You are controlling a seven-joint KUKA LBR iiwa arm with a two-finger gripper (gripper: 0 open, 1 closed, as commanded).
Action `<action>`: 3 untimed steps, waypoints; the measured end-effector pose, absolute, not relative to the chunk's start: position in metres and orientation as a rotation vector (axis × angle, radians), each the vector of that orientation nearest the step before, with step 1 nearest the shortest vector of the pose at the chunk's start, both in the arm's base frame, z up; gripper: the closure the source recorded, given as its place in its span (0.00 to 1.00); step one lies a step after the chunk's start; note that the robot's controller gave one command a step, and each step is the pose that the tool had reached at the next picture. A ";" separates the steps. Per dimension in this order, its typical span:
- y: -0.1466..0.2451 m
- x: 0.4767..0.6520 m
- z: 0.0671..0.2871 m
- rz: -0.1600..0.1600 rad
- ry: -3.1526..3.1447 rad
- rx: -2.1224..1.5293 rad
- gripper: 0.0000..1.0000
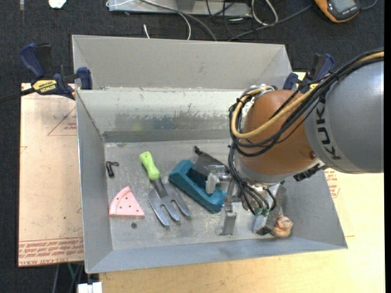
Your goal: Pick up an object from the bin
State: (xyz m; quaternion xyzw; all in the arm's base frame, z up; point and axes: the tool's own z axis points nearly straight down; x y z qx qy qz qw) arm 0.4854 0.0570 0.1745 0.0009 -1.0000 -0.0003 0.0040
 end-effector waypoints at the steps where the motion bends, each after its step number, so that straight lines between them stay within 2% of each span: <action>1: 0.057 0.487 0.178 -0.002 -3.142 0.000 0.00; 2: 0.058 0.552 0.105 -0.003 -3.148 0.108 0.00; 3: -0.010 0.528 0.086 -0.007 -3.156 -0.046 0.00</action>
Offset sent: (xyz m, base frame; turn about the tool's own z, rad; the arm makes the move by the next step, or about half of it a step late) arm 0.0856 0.0010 -0.0999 -0.0902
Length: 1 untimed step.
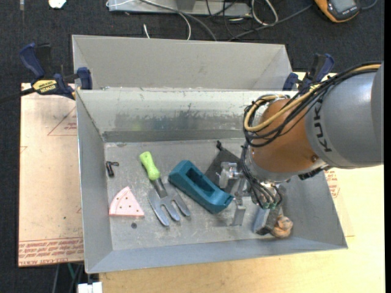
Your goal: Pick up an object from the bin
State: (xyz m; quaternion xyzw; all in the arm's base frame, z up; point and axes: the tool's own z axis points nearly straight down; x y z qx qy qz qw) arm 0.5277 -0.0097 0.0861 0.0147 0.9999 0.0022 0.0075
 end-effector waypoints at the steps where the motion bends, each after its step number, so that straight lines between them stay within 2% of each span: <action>1: -0.019 0.544 0.077 0.004 3.124 0.043 0.00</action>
Offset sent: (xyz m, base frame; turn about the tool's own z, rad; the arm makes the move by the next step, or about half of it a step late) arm 0.0361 0.0059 -0.0161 -0.1617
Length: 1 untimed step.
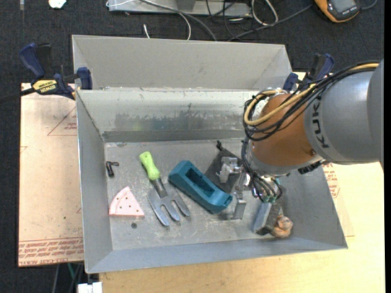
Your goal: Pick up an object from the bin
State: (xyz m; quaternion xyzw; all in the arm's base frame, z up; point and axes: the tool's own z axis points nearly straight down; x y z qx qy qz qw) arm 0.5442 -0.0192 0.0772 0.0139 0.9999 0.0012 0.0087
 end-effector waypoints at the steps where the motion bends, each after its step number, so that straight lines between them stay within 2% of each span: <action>1: -0.008 0.563 0.073 -0.004 3.136 -0.203 1.00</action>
Offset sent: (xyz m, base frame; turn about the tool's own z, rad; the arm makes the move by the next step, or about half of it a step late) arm 0.0000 0.0000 0.0000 0.0000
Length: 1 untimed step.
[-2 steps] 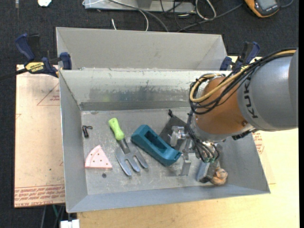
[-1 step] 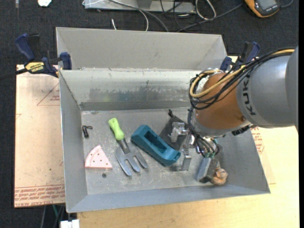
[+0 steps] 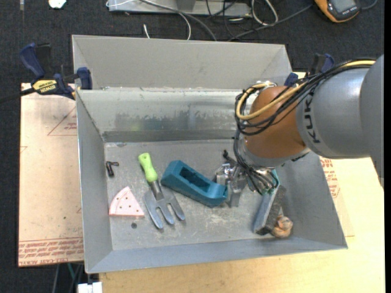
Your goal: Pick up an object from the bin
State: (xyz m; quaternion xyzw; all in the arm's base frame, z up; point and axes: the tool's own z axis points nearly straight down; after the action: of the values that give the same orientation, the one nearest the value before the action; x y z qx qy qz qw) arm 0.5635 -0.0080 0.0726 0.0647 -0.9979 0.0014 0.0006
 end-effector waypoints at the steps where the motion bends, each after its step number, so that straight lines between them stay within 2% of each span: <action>1: -0.008 0.563 0.073 0.004 -3.134 0.203 1.00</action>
Offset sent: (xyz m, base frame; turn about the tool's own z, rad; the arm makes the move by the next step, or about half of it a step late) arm 0.0014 0.0106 0.1388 -0.1389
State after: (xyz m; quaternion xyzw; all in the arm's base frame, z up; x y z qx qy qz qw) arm 0.5635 -0.0080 0.0726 0.0647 -0.9979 0.0013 0.0006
